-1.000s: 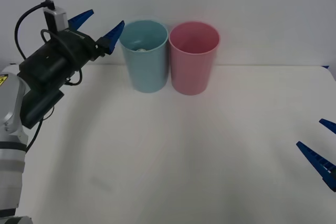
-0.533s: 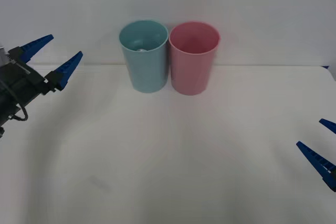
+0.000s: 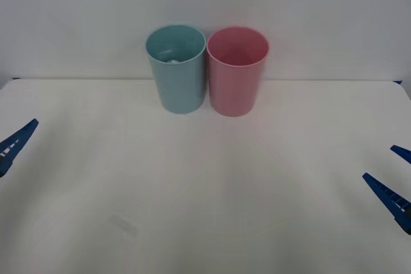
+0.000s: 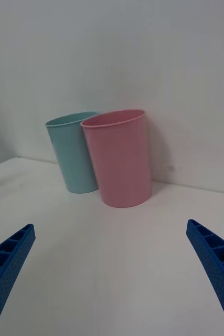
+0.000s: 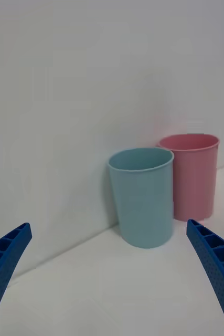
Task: Grasp the object on the table and drop it into the matching bin: aluminum can to the light blue bin, PET bottle to the pink bin.
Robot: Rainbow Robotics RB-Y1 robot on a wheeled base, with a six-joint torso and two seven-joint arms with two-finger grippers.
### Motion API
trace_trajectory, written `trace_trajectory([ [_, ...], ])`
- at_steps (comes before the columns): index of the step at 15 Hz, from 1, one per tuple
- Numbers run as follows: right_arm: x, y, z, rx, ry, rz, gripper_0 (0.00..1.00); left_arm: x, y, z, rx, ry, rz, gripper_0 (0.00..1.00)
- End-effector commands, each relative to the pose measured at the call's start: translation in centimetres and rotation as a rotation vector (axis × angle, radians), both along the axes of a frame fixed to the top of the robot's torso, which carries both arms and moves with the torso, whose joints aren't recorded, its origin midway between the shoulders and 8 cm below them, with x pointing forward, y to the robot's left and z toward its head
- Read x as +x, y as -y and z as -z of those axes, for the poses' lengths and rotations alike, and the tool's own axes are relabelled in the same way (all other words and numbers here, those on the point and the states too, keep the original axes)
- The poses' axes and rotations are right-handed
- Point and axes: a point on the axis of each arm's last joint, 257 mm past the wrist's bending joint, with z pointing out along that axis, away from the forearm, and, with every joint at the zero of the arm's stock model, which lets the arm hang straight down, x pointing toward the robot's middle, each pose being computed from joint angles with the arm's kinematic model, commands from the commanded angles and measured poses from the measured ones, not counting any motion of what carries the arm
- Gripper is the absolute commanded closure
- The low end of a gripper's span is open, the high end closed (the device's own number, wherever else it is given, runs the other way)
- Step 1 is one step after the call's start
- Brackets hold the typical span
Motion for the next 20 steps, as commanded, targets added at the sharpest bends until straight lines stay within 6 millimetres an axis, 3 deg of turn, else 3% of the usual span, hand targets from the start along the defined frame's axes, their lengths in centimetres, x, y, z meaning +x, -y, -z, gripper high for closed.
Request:
trace_trajectory([
  [1, 0.0, 0.0, 0.0, 0.0, 0.0, 0.0, 0.0, -3.2, -1.7, 1.5, 0.034, -0.037, -0.008, 0.0],
  [11, 0.0, 0.0, 0.0, 0.0, 0.0, 0.0, 0.0, -9.2, -3.3, 3.9, -0.039, -0.093, -0.039, 0.0],
  [20, 0.0, 0.0, 0.0, 0.0, 0.0, 0.0, 0.0, -9.6, -3.0, 4.1, -0.046, -0.09, -0.032, 0.0],
])
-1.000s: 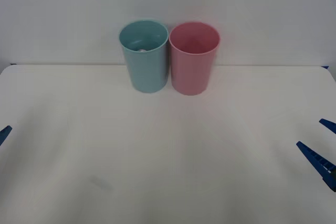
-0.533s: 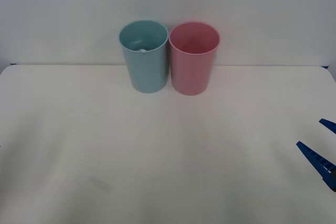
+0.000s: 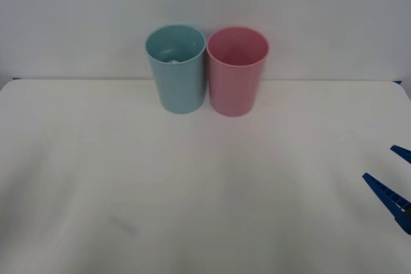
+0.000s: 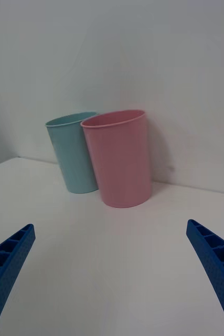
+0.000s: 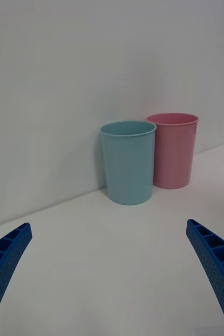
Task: Grasp the object on the table and drop it into the matching bin: aluminum can to the light blue bin, PET bottle to the pink bin.
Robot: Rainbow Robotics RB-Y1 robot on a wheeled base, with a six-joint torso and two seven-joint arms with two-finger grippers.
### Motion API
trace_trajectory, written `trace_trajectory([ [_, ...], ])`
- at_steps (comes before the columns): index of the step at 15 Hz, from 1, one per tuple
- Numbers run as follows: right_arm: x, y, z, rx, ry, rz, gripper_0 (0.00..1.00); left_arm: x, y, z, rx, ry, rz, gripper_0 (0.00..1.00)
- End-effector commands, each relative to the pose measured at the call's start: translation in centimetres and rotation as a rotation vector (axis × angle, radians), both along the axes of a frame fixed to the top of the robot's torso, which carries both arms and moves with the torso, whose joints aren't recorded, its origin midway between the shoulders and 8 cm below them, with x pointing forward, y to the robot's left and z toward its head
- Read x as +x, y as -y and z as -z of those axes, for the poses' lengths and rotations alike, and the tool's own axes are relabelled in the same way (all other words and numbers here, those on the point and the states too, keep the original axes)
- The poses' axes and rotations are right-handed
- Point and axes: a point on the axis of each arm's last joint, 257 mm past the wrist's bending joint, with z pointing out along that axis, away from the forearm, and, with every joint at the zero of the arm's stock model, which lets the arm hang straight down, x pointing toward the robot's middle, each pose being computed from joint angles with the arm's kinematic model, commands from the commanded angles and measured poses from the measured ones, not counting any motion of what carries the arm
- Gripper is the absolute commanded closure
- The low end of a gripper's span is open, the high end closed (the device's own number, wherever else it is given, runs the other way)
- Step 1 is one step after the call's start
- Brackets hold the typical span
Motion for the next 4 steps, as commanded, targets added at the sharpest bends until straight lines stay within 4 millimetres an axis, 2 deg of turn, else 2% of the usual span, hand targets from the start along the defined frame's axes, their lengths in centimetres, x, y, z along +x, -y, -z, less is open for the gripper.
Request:
trace_trajectory([
  [1, 0.0, 0.0, 0.0, 0.0, 0.0, 0.0, 0.0, 0.01, -0.01, 0.01, 0.0, 0.0, -0.001, 0.0],
  [4, 0.0, 0.0, 0.0, 0.0, 0.0, 0.0, 0.0, 0.01, -0.01, 0.01, 0.0, 0.0, -0.001, 0.0],
])
